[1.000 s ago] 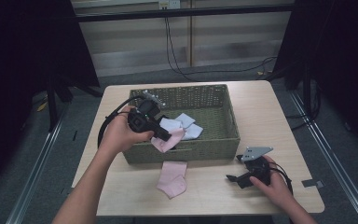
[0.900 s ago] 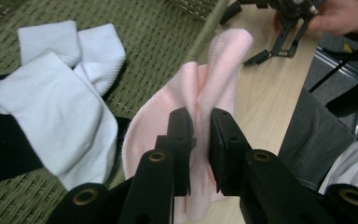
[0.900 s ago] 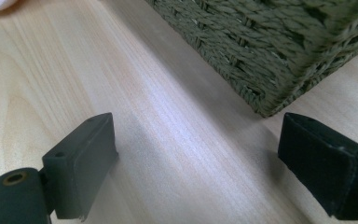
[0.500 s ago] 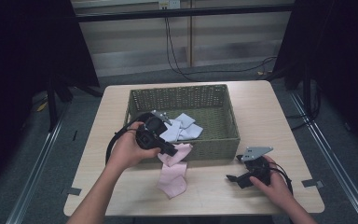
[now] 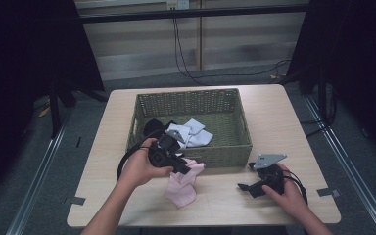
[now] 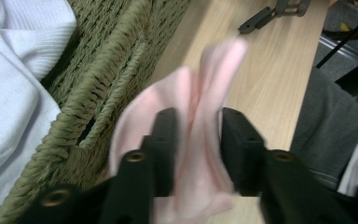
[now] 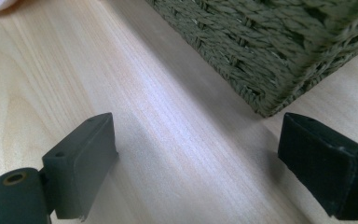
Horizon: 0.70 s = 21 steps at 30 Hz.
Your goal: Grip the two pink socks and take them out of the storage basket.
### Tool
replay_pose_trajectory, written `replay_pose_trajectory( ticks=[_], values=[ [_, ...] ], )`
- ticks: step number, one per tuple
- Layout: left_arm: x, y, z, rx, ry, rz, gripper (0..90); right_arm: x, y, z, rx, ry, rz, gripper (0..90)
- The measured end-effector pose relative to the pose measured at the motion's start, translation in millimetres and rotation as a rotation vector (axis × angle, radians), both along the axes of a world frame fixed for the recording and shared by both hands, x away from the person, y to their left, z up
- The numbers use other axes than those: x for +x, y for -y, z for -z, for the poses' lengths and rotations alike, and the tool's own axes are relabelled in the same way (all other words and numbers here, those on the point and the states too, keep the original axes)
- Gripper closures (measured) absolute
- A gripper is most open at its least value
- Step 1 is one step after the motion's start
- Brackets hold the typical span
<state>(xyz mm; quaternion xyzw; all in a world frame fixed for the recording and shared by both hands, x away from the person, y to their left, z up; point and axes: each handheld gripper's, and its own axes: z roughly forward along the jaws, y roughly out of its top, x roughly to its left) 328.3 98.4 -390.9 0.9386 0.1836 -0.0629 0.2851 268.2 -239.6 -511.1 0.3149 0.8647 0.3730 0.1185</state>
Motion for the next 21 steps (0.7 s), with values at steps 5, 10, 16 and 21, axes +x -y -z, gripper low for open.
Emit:
replay_pose_trajectory(
  ticks=[5,10,16,21],
  values=[
    [-4.5,-5.7,3.9,-0.020,0.022,-0.021,51.3,-0.3,0.0,-0.2,-0.001,-0.003,0.003,10.6],
    [-8.7,-20.9,15.5,-0.029,0.045,-0.025,46.8,-0.7,-0.3,-0.2,0.001,-0.005,0.007,10.6],
    [-14.6,-37.1,35.6,-0.019,0.056,-0.045,44.3,-0.6,-0.1,-0.2,0.000,-0.004,0.005,10.6],
    [-19.5,-47.4,45.5,-0.034,0.086,-0.055,40.6,-0.6,-0.2,-0.2,0.000,-0.004,0.006,10.6]
  ],
)
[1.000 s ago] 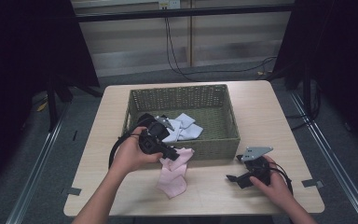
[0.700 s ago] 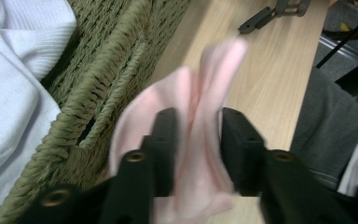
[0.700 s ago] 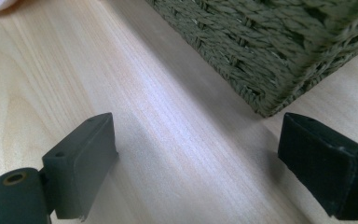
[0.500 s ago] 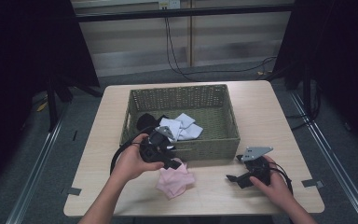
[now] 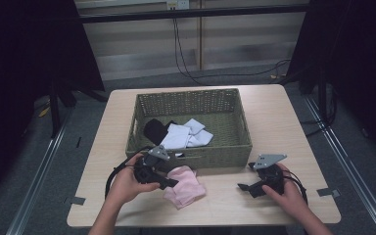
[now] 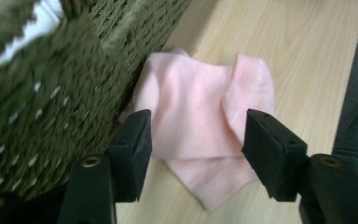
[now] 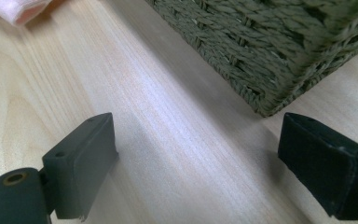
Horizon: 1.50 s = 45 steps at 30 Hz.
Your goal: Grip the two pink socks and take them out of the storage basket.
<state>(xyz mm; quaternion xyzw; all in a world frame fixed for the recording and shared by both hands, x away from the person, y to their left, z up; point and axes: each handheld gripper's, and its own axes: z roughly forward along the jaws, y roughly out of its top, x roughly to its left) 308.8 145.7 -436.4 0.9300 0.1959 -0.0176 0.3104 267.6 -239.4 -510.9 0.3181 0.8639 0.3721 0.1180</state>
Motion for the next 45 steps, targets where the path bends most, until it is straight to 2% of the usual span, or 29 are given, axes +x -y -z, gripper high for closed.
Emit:
replay_pose_trajectory(
  ticks=[5,7,8,9,12,13,20,24,31,34,39,43,45],
  values=[
    [-3.2,-8.3,10.8,0.015,0.003,0.018,37.9,-0.1,-0.1,0.0,0.002,-0.001,0.002,10.6],
    [-5.1,-11.4,15.0,0.008,0.004,0.007,36.4,0.0,0.0,0.0,0.000,0.000,0.000,10.6],
    [-4.7,-13.2,15.4,0.018,0.006,0.015,35.8,0.0,0.0,0.0,0.000,0.000,0.000,10.6],
    [-5.4,-14.4,16.7,0.011,0.006,0.000,35.5,0.0,0.0,0.0,0.000,0.000,0.000,10.6],
    [-6.3,-19.8,20.8,0.008,0.016,-0.002,33.8,-0.1,-0.1,0.0,0.002,-0.001,0.002,10.6],
    [-5.6,-21.4,21.7,0.020,0.023,0.013,33.2,0.0,0.0,0.0,0.000,0.000,0.000,10.6],
    [-4.3,-31.9,38.8,0.020,0.021,0.008,28.7,0.0,0.0,0.0,0.000,0.001,0.000,10.6],
    [-2.3,-33.5,47.3,0.048,0.014,0.015,26.0,0.0,-0.1,0.1,0.000,0.001,0.000,10.6],
    [-3.3,-36.4,53.7,0.019,0.083,0.026,22.8,-0.2,-0.2,0.0,0.000,0.000,0.003,10.6],
    [-5.3,-40.5,59.2,-0.021,0.135,0.030,21.2,-0.2,-0.2,0.0,-0.001,0.001,0.002,10.6],
    [-8.4,-44.3,63.6,-0.067,0.154,0.007,18.9,-0.3,-0.2,0.0,0.000,0.000,0.003,10.6],
    [-10.3,-48.0,69.3,-0.125,0.175,-0.009,16.7,-0.1,-0.2,0.0,0.000,0.001,0.002,10.6],
    [-10.3,-48.6,69.6,-0.127,0.177,-0.009,16.5,-0.3,-0.3,0.0,0.000,-0.001,0.003,10.6]
  ],
)
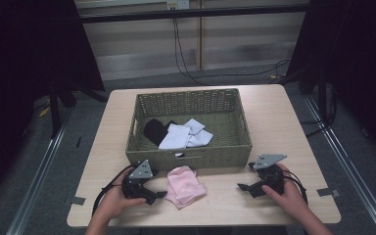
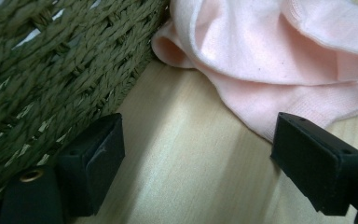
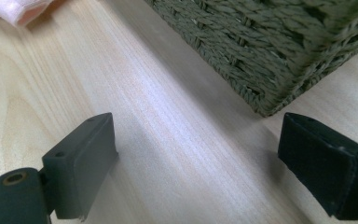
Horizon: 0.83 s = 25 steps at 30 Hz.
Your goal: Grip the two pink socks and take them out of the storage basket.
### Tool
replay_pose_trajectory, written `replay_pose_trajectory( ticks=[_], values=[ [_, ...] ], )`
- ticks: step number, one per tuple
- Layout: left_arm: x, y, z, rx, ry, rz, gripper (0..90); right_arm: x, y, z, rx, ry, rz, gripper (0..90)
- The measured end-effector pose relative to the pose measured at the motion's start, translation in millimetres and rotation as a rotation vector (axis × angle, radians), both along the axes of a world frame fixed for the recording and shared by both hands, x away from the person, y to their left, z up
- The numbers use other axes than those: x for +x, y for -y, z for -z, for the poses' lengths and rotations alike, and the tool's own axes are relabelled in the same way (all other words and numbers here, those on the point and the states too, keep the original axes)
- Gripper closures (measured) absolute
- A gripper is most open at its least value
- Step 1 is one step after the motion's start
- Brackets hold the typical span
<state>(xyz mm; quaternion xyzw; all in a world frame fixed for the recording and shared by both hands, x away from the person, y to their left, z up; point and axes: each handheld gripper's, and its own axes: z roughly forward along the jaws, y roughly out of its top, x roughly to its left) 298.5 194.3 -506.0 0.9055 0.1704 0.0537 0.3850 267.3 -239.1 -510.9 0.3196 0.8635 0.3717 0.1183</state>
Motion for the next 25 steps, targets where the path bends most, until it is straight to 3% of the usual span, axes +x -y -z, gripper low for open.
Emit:
replay_pose_trajectory(
  ticks=[6,25],
  values=[
    [0.2,-0.2,2.8,-0.028,0.009,-0.003,15.5,0.1,0.1,0.0,0.000,0.001,-0.001,10.6],
    [0.2,-0.1,2.8,-0.028,0.006,-0.003,15.2,0.0,0.0,0.0,0.000,0.000,0.000,10.6]
  ],
)
